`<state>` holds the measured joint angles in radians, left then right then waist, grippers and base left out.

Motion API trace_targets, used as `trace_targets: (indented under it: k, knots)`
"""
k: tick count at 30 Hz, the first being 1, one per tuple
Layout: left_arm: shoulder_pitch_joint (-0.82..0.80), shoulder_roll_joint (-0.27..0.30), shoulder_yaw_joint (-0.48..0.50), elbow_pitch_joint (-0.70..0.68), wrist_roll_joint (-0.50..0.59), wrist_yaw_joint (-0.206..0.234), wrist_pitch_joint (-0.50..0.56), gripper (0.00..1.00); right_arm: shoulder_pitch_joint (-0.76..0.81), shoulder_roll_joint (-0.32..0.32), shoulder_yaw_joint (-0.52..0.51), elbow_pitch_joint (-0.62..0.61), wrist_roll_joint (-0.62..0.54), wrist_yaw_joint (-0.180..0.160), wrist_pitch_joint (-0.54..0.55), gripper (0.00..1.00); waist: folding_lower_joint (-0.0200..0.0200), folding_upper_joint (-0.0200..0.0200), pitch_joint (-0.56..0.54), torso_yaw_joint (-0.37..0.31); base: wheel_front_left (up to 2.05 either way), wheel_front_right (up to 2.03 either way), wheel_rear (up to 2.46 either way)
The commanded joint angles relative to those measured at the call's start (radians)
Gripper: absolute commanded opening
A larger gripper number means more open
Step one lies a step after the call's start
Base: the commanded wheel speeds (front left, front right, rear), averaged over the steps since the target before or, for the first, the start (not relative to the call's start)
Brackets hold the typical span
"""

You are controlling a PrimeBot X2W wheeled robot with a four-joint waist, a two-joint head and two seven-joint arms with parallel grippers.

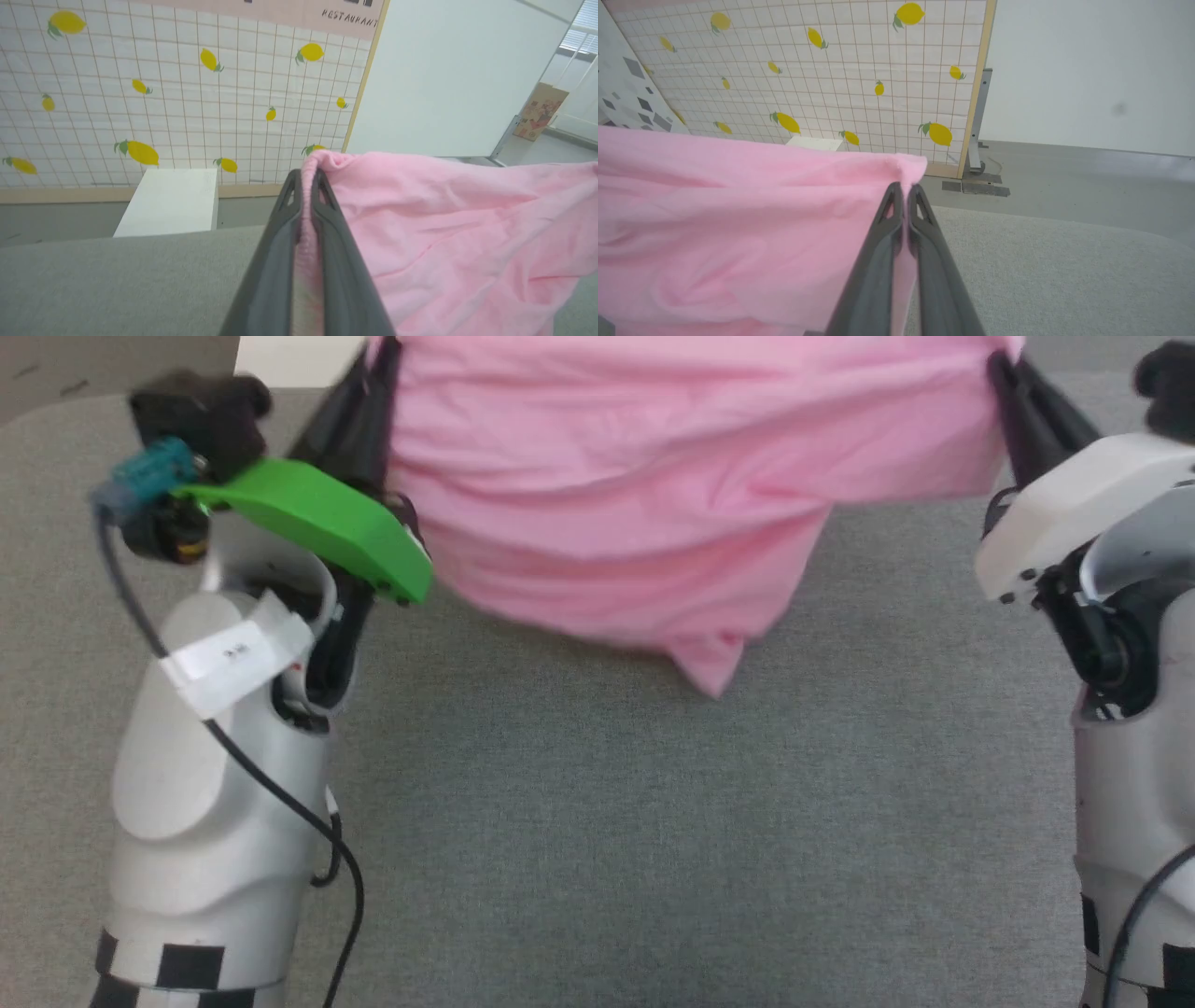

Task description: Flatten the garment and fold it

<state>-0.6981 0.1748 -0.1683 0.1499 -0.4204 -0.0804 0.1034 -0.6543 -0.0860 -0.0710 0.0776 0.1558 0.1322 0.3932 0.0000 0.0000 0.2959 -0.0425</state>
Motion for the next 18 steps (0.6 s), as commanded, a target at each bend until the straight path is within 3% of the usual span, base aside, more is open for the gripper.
trace_targets:
  k: [1, 6, 18]
  knots:
    - [-0.019, 0.01, 0.008, -0.013, -0.012, -0.008, -0.016, 0.0, -0.004, -0.004, -0.006, -0.019, 0.009, -0.002, -0.024, 0.0, 0.0, 0.0, -0.015, -0.003, 0.0, 0.0, 0.0]
    - [0.03, 0.008, 0.0, -0.023, -0.02, -0.01, -0.033, 0.0, 0.057, -0.008, 0.0, -0.043, 0.018, -0.002, -0.048, 0.0, 0.0, 0.0, -0.021, 0.003, 0.0, 0.0, 0.0]
    - [0.43, -0.026, -0.057, 0.071, -0.076, -0.003, -0.028, 0.0, 0.45, 0.021, 0.006, -0.029, 0.098, -0.002, 0.067, 0.0, 0.0, 0.0, -0.022, 0.019, 0.0, 0.0, 0.0]
